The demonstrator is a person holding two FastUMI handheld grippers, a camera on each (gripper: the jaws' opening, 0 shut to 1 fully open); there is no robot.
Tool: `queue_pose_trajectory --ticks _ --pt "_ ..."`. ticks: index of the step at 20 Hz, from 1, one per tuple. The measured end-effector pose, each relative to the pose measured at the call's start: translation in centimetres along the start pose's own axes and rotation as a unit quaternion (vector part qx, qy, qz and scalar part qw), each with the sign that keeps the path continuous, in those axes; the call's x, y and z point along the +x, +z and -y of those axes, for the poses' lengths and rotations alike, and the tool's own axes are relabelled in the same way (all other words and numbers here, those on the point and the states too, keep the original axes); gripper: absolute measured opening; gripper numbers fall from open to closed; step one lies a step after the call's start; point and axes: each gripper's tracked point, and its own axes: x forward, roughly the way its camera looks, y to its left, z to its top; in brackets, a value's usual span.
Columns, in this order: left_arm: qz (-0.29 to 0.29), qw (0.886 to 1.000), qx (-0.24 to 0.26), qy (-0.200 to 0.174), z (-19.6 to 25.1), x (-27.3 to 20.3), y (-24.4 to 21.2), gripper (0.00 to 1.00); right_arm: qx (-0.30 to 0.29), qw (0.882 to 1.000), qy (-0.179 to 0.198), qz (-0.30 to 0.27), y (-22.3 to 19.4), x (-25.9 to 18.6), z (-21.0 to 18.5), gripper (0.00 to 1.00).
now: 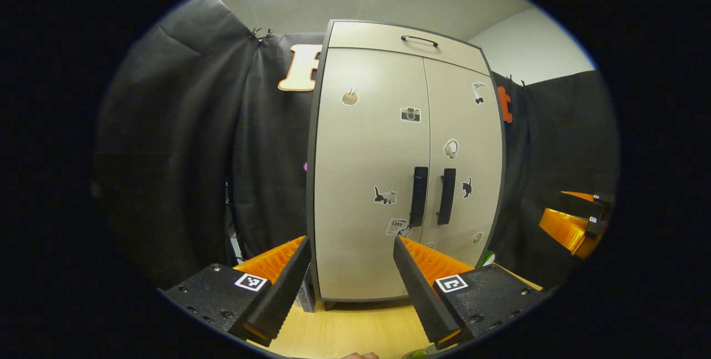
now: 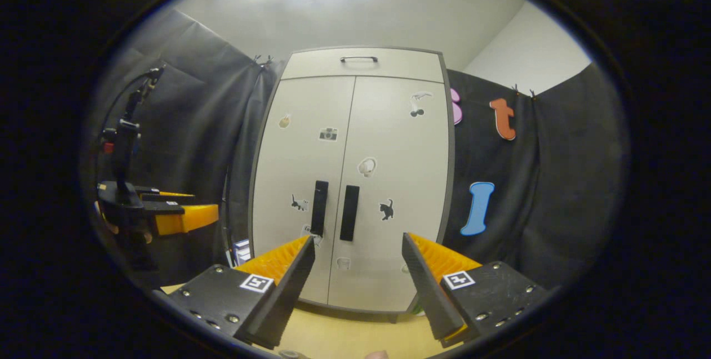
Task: Grasp the bottle in the cabinet with the left hand and place it on the coaster, then close the right door with the right hand and the left door with the left hand.
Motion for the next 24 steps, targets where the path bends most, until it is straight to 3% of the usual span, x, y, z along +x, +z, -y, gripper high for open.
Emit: queue_pose_trajectory --ticks 4,7,8,24 --pt "-0.001 1.000 -0.013 -0.012 2.3 0.4 0.2 0.94 0.008 1.000 -0.010 0.011 0.5 -0.9 1.4 0.95" --pt "0.010 0.999 -0.017 -0.025 4.1 1.0 1.2 0.94 0.011 1.000 -0.015 0.015 0.6 -1.7 2.6 0.92" --pt "0.011 0.999 -0.014 -0.029 4.8 1.2 1.2 0.94 0.009 1.000 -0.017 0.015 0.6 -1.9 3.1 0.95" --pt "0.006 0.999 0.013 -0.039 11.3 3.4 0.8 0.94 0.017 0.999 -0.035 0.023 -0.7 -3.0 9.4 0.93"
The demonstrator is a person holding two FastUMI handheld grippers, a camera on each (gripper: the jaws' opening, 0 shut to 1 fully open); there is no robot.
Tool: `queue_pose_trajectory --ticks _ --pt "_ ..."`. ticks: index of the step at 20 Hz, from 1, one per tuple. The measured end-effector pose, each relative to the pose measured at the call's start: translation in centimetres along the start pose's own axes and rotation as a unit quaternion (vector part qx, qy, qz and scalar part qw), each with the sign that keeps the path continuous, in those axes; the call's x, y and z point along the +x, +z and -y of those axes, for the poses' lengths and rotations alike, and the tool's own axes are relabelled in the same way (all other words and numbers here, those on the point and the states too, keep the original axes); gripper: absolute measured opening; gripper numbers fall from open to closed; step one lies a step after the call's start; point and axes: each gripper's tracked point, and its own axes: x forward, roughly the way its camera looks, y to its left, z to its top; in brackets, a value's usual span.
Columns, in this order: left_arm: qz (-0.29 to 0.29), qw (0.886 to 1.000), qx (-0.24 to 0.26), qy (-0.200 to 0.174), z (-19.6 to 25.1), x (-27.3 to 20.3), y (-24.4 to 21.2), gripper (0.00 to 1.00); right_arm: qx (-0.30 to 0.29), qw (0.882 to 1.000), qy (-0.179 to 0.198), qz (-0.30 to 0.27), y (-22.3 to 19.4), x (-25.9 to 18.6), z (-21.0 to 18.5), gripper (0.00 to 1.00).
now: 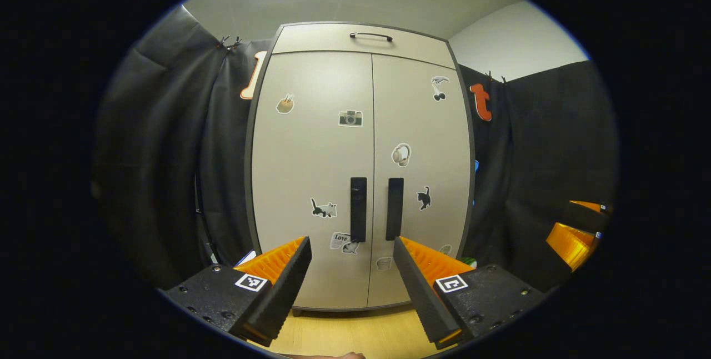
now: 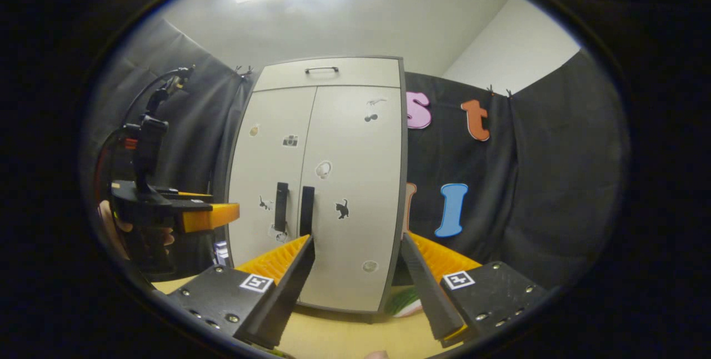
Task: Grasp the bottle in the cabinet with the left hand and place it on the coaster, then close the right door with the right hand and the left door with the left hand.
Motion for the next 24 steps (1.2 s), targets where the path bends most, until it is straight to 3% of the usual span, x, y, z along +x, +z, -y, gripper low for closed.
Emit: queue_pose_trajectory --ticks 15,24 --pt "0.025 1.000 0.002 -0.019 6.0 1.4 2.1 0.94 0.008 0.999 -0.031 0.021 1.0 -1.0 5.0 0.95" --pt "0.015 1.000 0.009 -0.018 5.6 0.9 1.7 0.94 0.015 0.999 -0.037 0.015 1.3 -1.9 4.7 0.95"
